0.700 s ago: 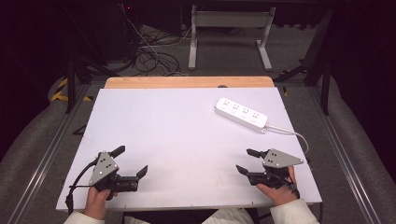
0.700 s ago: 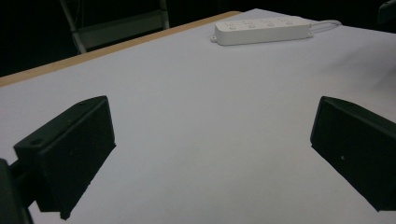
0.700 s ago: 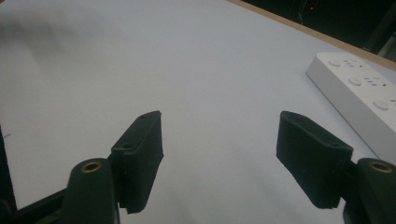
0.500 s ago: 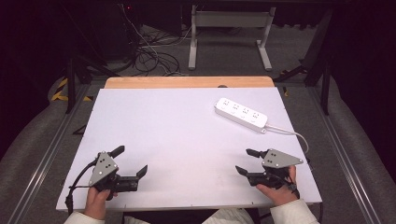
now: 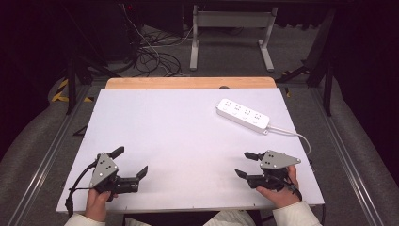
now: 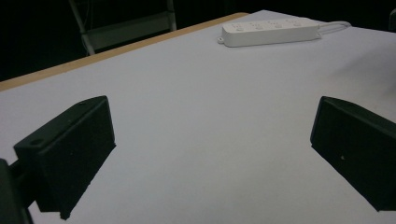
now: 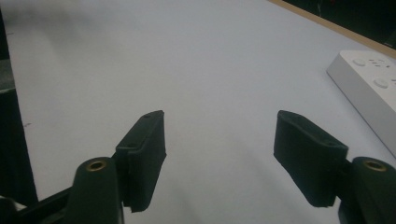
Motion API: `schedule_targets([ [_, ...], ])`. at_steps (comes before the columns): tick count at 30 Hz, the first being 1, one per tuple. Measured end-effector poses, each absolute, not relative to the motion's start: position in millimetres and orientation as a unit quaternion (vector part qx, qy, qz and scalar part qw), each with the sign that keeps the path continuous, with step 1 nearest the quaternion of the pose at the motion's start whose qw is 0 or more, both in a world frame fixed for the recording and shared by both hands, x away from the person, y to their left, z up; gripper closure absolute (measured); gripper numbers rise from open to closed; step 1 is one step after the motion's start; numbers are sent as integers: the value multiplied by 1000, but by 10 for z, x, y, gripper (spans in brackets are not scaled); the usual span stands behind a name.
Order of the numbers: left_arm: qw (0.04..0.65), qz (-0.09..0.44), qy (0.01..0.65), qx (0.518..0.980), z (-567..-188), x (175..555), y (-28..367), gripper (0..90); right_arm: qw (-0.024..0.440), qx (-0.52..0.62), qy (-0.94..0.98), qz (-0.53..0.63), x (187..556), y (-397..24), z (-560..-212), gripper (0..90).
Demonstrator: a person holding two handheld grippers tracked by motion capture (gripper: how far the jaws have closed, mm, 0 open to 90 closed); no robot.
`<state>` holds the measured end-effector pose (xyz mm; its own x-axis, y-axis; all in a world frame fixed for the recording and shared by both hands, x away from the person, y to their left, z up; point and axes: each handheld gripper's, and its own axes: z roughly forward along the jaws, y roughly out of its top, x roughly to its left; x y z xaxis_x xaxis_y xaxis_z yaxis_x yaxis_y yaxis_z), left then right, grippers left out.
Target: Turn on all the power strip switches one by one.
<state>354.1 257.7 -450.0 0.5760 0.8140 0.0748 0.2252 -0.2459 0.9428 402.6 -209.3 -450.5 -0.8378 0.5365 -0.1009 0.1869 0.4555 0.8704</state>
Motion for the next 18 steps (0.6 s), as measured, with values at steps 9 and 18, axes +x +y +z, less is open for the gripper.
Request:
schedule_targets([
  [9, 499, 297, 354, 734, -4496, 3533, 2571, 2, 169, 218, 841, 466, 4028, -2060, -4386, 460],
  [18, 501, 298, 354, 731, -4493, 3529, 2574, 2, 164, 230, 844, 456, 4137, -2084, -4219, 563],
])
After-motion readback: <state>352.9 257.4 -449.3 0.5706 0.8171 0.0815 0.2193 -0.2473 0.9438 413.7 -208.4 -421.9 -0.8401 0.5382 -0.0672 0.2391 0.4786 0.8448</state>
